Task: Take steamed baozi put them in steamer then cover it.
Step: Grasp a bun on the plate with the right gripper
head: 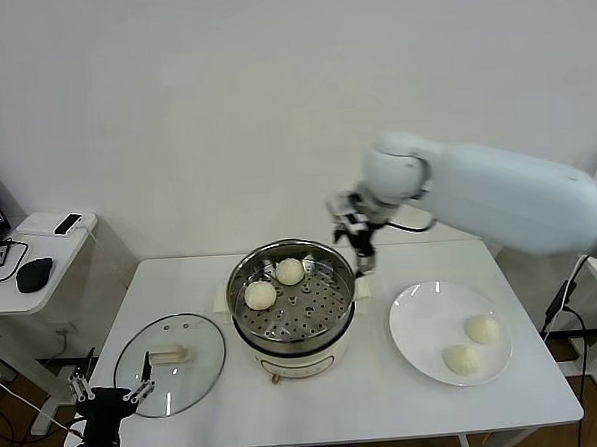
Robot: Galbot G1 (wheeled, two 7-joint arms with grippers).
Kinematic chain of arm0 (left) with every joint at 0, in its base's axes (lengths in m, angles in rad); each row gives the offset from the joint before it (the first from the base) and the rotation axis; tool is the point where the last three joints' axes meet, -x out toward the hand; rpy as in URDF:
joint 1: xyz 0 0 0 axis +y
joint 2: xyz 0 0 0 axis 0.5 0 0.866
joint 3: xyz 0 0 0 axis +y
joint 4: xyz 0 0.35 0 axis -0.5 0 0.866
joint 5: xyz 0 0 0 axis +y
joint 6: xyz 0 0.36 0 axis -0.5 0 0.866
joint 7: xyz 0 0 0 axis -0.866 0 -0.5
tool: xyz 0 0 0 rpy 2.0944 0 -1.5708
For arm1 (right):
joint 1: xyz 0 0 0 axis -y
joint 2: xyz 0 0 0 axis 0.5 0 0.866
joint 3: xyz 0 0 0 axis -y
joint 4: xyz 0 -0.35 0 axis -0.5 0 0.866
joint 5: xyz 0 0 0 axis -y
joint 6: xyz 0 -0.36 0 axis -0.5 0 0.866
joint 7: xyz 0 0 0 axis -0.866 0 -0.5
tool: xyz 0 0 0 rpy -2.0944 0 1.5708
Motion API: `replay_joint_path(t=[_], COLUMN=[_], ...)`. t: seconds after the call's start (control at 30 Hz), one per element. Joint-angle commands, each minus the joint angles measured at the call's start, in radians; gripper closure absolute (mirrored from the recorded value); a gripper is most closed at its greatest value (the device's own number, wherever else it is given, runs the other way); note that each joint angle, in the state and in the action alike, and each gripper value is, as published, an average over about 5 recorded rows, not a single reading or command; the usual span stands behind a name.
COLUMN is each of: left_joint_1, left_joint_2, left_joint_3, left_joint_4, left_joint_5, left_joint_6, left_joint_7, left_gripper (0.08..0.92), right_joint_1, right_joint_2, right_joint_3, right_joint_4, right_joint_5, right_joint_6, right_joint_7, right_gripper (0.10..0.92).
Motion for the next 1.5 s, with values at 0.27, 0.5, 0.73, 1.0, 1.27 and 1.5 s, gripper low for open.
replay_joint_path(t=[0.27,0.5,0.73,1.0,1.27,1.5], left_joint_1=[0.017,0.017,0.014,0.018,0.021,0.023], left_joint_2=[-0.013,-0.014,-0.012,-0.014,-0.013,-0.014], left_joint_3=[0.024,0.022,0.016,0.013,0.001,0.0], left_joint_4=[0.01,0.042,0.048,0.06,0.055,0.053], left_joint_5=[0.019,0.022,0.024,0.025,0.025,0.026], left_joint_6=[-0.005,-0.011,-0.007,-0.01,-0.009,-0.009], left_joint_7=[-0.003,-0.005,-0.003,-0.004,-0.003,-0.004], left_gripper=[0.177,0.177,0.177,0.177,0.177,0.177], right_joint_1=[-0.63,-0.9,-1.016,-1.005,-0.951,-0.938], right_joint_2=[-0.489,-0.451,-0.39,-0.314,-0.249,-0.229], right_joint_3=[0.432,0.67,0.744,0.731,0.686,0.674], right_joint_4=[0.184,0.091,0.028,-0.036,-0.092,-0.098], right_joint_5=[-0.318,-0.432,-0.464,-0.478,-0.474,-0.453], right_joint_6=[0.144,0.209,0.212,0.211,0.203,0.188], right_joint_7=[-0.035,-0.026,-0.002,0.016,0.03,0.039], right_gripper=[0.203,0.203,0.203,0.203,0.203,0.244])
